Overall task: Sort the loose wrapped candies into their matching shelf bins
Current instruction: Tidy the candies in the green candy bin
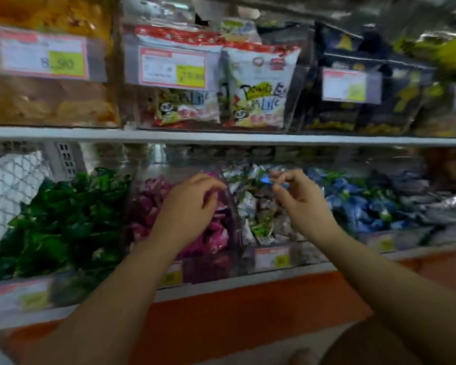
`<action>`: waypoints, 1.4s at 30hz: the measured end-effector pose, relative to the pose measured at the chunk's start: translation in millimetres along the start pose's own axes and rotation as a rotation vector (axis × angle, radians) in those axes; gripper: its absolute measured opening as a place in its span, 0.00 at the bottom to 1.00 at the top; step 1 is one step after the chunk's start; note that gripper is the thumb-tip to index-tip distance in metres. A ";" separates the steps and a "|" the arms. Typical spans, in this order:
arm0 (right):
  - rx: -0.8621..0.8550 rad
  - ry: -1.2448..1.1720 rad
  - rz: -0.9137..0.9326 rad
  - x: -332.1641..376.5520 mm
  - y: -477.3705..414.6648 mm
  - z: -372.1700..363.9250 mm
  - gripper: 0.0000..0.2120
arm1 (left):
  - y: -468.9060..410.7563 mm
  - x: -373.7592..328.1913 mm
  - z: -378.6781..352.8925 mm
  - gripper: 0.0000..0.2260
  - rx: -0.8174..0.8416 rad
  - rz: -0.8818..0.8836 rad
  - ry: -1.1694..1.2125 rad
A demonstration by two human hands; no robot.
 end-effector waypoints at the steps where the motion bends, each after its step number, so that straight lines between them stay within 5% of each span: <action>1: -0.037 0.062 0.006 -7.8 -2.5 13.7 0.03 | -3.4 -5.3 -11.1 0.09 0.026 -0.013 0.013; 3: -0.099 0.191 0.007 -27.8 -8.0 40.1 0.02 | -11.0 -15.8 -30.6 0.09 0.052 -0.021 0.035; 9: -0.234 0.370 -0.138 -87.6 -33.4 98.0 0.18 | -26.9 -32.0 -68.7 0.09 0.168 0.011 -0.001; 15: 0.072 0.557 -0.564 -144.8 -51.7 119.2 0.39 | -25.9 -20.3 -84.9 0.10 0.182 0.003 -0.013; 18: 0.090 0.545 -0.621 -159.5 -49.6 119.9 0.49 | -27.0 -18.6 -89.3 0.10 0.188 0.000 -0.020; 22: 0.000 0.661 -0.527 -143.6 -44.2 118.3 0.34 | -28.5 -18.6 -88.8 0.10 0.192 0.005 -0.023; 28: -0.048 0.671 -0.232 -79.4 -41.8 92.9 0.26 | -23.8 -20.5 -61.5 0.10 0.161 0.017 -0.014; 42: 0.555 0.370 0.324 92.8 -9.8 -139.9 0.19 | 84.1 96.9 140.9 0.10 -0.099 0.309 -0.252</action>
Point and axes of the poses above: each hand's wrist, its own y-axis away from the middle knuckle, its own z-axis out of the back of the hand, x = y × z, the point moved 2 cm from there along -y, towards the middle knuckle, and after that the axes turned 7 degrees about -x, right-handed, at the moved point
